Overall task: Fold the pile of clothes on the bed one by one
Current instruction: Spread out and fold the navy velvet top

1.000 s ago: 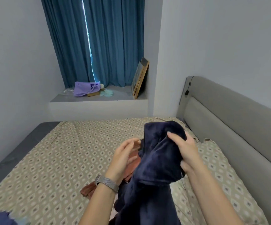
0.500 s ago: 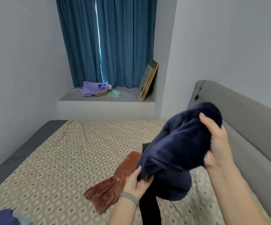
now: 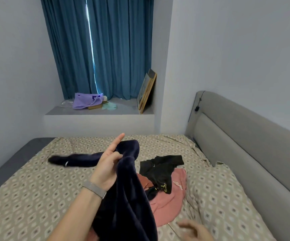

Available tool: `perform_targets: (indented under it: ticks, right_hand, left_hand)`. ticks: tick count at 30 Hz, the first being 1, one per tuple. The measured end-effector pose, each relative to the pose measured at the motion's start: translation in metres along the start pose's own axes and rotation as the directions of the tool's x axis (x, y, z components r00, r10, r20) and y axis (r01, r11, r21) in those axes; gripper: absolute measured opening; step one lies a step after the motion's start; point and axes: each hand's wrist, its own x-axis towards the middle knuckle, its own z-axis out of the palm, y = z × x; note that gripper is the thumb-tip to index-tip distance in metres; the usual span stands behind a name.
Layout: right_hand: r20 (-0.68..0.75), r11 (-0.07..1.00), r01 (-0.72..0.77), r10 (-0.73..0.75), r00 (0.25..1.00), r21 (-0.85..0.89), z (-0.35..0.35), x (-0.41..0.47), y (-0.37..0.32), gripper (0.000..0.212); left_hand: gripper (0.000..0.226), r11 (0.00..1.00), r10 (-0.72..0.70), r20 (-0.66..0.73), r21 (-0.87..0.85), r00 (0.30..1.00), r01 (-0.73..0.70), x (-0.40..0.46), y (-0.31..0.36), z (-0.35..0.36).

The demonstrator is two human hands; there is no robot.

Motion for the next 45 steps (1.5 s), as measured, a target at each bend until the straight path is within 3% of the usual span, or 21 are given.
perform_targets:
  ticks: [2,6,9,11,12,14,16,19,21,22,23,25,26,27,28,30,32,36,39,42,45]
  right_hand:
    - [0.154,0.993,0.091,-0.079,0.985,-0.072,0.001,0.004,-0.013,0.086]
    - [0.280,0.978,0.184,-0.151,0.948,-0.094,0.041,0.026,-0.086,0.054]
    - [0.387,0.966,0.243,-0.190,0.902,-0.093,0.080,0.041,-0.112,0.080]
    - [0.448,0.968,0.243,-0.189,0.874,-0.067,0.107,0.043,-0.117,0.085]
    - [0.464,0.960,0.270,-0.204,0.862,-0.080,0.119,0.040,-0.122,0.077]
    - [0.491,0.921,0.376,-0.280,0.825,-0.106,0.144,0.035,-0.124,0.035]
    - [0.506,0.890,0.441,-0.328,0.798,-0.119,0.158,0.028,-0.129,0.010]
    - [0.451,0.963,0.244,-0.269,0.851,0.113,0.157,0.029,-0.146,0.035]
    - [0.492,0.990,0.078,-0.126,0.861,0.118,0.146,0.031,-0.171,0.021]
    - [0.510,0.981,-0.030,-0.073,0.857,0.190,0.135,0.031,-0.183,0.022]
    - [0.465,0.985,0.053,-0.125,0.876,0.165,0.127,0.030,-0.196,0.024]
    - [0.447,0.959,0.248,-0.284,0.849,0.139,0.119,0.027,-0.216,0.025]
    - [0.505,0.955,0.285,-0.287,0.814,0.084,0.119,0.021,-0.228,0.026]
    - [0.558,0.937,0.347,-0.310,0.770,0.042,0.117,0.013,-0.230,0.026]
    - [0.608,0.918,0.396,-0.312,0.730,-0.005,0.122,0.009,-0.231,0.025]
    - [0.633,0.896,0.437,-0.294,0.716,-0.079,0.127,0.006,-0.224,0.021]
    - [0.643,0.873,0.467,-0.275,0.715,-0.145,0.125,0.006,-0.217,0.017]
    - [0.597,0.875,0.455,-0.279,0.752,-0.164,0.100,0.011,-0.195,0.013]
    - [0.673,0.934,0.343,-0.187,0.715,-0.104,0.074,0.021,-0.170,0.033]
    - [0.775,0.927,0.318,-0.051,0.630,-0.198,0.056,0.027,-0.142,0.040]
    - [0.806,0.854,0.436,-0.035,0.591,-0.283,0.053,0.025,-0.118,0.061]
  left_hand:
    - [0.060,0.997,0.036,0.041,0.064,0.998,-0.039,-0.005,0.019,0.005]
    - [0.048,0.971,0.132,0.117,0.184,0.984,-0.152,-0.028,0.066,0.010]
    - [0.053,0.913,0.262,0.111,0.293,0.959,-0.284,-0.055,0.095,0.006]
    - [0.063,0.866,0.337,0.105,0.356,0.936,-0.352,-0.071,0.110,0.000]
    - [0.070,0.860,0.350,0.100,0.359,0.931,-0.362,-0.078,0.116,-0.005]
    - [0.075,0.857,0.379,0.075,0.348,0.922,-0.381,-0.090,0.128,-0.012]
    - [0.055,0.855,0.421,-0.010,0.337,0.907,-0.393,-0.099,0.136,-0.021]
    - [0.044,0.876,0.390,-0.178,0.373,0.903,-0.305,-0.101,0.142,-0.050]
    - [0.035,0.870,0.287,-0.248,0.472,0.925,-0.143,-0.098,0.139,-0.071]
    - [0.029,0.832,0.212,-0.278,0.555,0.937,-0.023,-0.094,0.135,-0.080]
    - [0.026,0.747,0.114,-0.310,0.653,0.944,0.124,-0.090,0.128,-0.089]
    - [0.047,0.339,-0.087,-0.332,0.877,0.939,0.342,-0.081,0.107,-0.097]
    - [0.062,0.116,-0.130,-0.316,0.937,0.940,0.330,-0.074,0.095,-0.099]
    - [0.076,-0.005,-0.143,-0.261,0.965,0.955,0.263,-0.068,0.083,-0.097]
    - [0.088,0.007,-0.166,-0.182,0.983,0.969,0.186,-0.063,0.070,-0.093]
    - [0.086,0.218,-0.254,0.016,0.975,0.967,0.041,-0.054,0.041,-0.087]
    - [0.052,0.346,-0.258,0.105,0.938,0.960,-0.009,-0.050,0.011,-0.082]
    - [0.011,0.594,-0.082,0.098,0.804,0.992,-0.030,-0.041,-0.014,-0.077]
    - [0.020,0.677,-0.010,0.155,0.729,0.988,-0.107,-0.037,-0.008,-0.054]
    - [0.019,0.743,0.084,0.210,0.638,0.974,-0.202,-0.031,0.002,-0.037]
    - [0.059,0.774,0.163,0.245,0.569,0.956,-0.278,-0.026,0.016,-0.029]
